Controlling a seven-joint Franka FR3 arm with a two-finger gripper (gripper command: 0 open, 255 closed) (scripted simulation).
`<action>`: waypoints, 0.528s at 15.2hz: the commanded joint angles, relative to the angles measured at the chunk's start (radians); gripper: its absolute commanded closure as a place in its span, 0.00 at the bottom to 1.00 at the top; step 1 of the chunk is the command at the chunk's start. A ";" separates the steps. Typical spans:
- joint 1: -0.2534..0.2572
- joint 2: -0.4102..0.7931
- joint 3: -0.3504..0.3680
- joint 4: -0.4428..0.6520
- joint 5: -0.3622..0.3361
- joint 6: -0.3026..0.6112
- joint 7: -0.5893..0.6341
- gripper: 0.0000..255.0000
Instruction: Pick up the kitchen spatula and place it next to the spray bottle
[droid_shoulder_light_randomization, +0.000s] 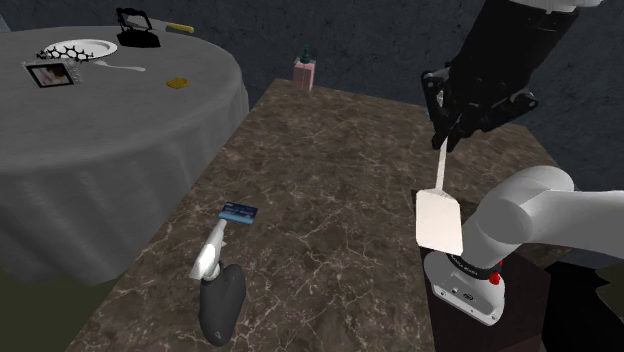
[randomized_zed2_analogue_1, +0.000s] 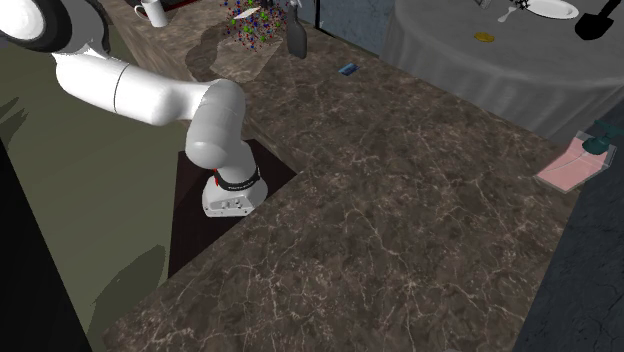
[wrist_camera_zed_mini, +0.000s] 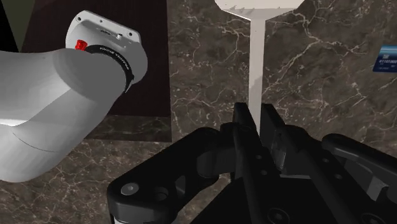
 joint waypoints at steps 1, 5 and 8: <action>-0.005 0.005 0.043 0.037 0.041 -0.011 0.049 1.00; -0.023 0.024 0.131 0.121 0.117 -0.027 0.147 1.00; -0.046 0.043 0.199 0.194 0.170 -0.036 0.221 1.00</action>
